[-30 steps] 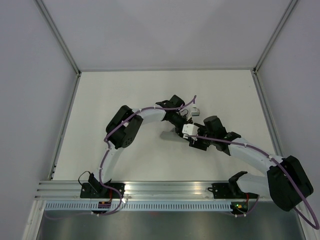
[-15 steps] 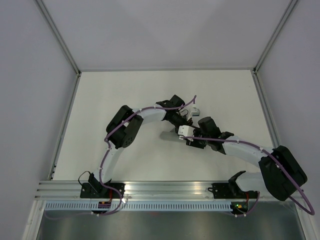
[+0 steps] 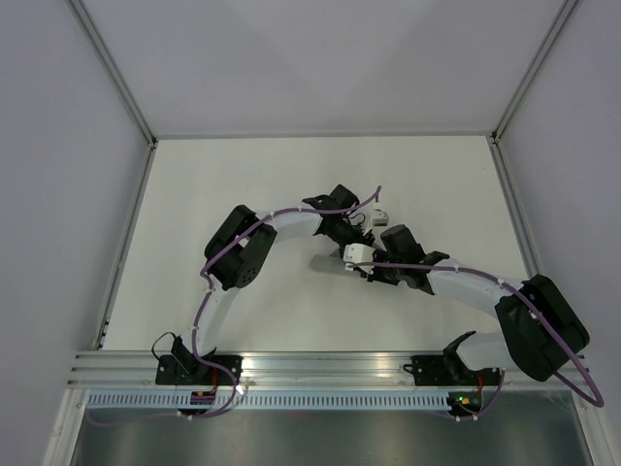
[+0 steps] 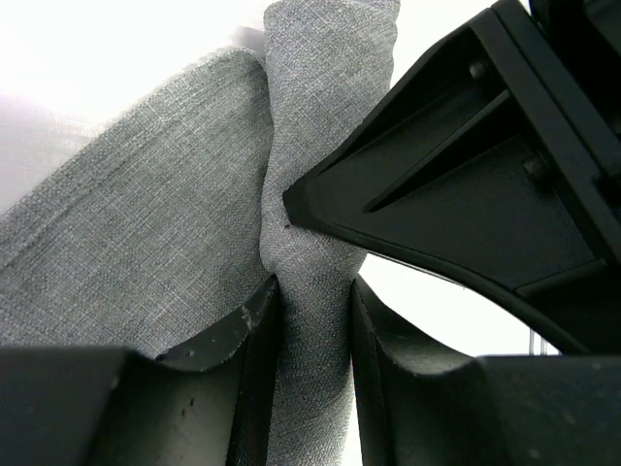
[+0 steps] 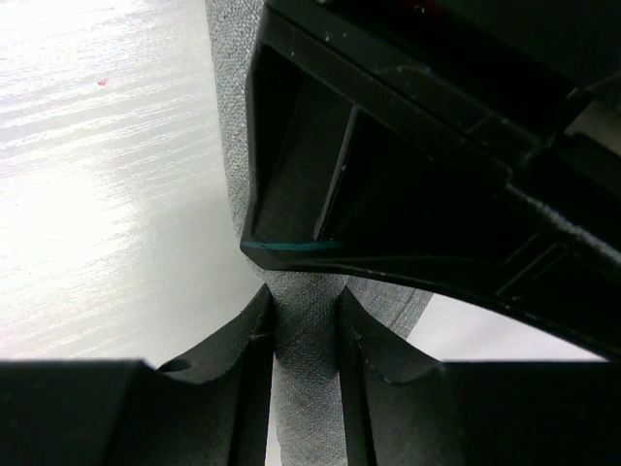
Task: Fold the napkin, place the utensils inside, and roll it up
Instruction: Roll the napkin with the utensil
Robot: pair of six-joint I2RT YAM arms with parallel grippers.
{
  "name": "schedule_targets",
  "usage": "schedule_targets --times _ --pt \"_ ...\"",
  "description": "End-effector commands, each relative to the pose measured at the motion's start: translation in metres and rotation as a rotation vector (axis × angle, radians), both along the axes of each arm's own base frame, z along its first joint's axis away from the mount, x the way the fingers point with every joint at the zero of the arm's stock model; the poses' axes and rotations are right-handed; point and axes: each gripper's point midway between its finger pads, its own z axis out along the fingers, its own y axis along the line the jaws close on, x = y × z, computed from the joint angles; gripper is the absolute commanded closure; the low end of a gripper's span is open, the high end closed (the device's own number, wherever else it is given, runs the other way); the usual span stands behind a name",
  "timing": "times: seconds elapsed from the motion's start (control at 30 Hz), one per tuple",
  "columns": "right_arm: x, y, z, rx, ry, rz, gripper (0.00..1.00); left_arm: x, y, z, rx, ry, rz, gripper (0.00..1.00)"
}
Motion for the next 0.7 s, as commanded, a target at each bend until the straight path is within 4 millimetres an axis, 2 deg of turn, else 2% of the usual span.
schedule_targets --times 0.0,0.4,0.63,0.67 --pt "-0.013 -0.002 -0.006 -0.03 0.086 0.019 0.75 0.0 0.016 -0.007 0.095 0.001 0.063 0.62" --pt "-0.015 -0.004 -0.011 -0.055 0.14 0.026 0.79 0.01 0.021 0.021 0.027 -0.036 0.092 0.59" --pt "-0.016 -0.004 -0.013 -0.061 0.159 0.032 0.79 0.02 0.028 0.034 -0.001 -0.066 0.132 0.56" --pt "-0.017 -0.004 -0.013 -0.064 0.164 0.034 0.79 0.025 0.027 0.04 -0.019 -0.084 0.143 0.55"
